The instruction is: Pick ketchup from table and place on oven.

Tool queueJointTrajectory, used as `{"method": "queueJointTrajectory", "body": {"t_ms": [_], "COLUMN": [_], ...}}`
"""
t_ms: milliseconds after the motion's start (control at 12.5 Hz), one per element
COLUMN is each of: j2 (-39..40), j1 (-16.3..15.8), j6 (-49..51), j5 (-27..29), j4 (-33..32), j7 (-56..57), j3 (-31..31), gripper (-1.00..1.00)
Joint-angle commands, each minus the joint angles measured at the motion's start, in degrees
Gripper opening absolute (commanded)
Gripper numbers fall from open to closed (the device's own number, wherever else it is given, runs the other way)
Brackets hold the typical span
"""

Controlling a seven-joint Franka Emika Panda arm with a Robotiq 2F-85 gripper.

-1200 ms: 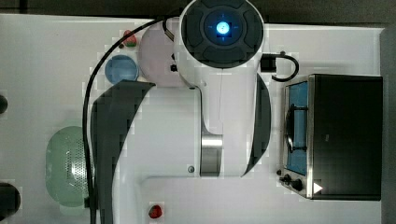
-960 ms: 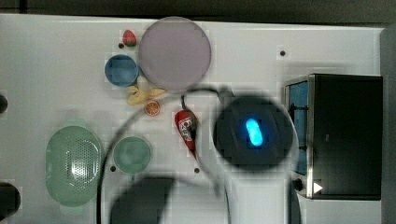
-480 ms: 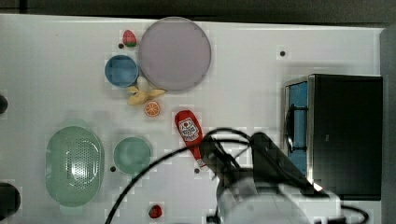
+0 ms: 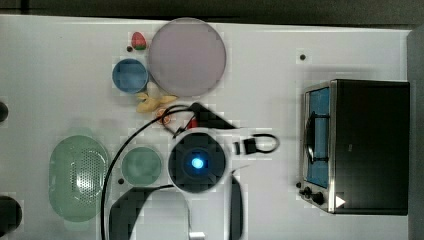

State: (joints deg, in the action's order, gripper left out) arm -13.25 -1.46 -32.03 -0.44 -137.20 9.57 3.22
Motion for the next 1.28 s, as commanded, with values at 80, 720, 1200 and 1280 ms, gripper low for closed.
{"method": "queueJointTrajectory", "body": {"t_ms": [80,720,1200,1280], "j2": [2.4,23.3,33.1,33.7], "j1": [-0.9,-1.0,-1.0,-1.0], "j6": [-7.7,-29.3,-37.0,-37.8], "j5": [-0.1,-0.1,-0.1,-0.1], "j4": [-4.5,-4.8,-4.7,-4.5], "j7": [14.7,42.2,41.8,41.8], "j3": [-1.9,-1.3,-0.5,-0.5], "gripper": [1.00,1.00,0.93,0.68]}}
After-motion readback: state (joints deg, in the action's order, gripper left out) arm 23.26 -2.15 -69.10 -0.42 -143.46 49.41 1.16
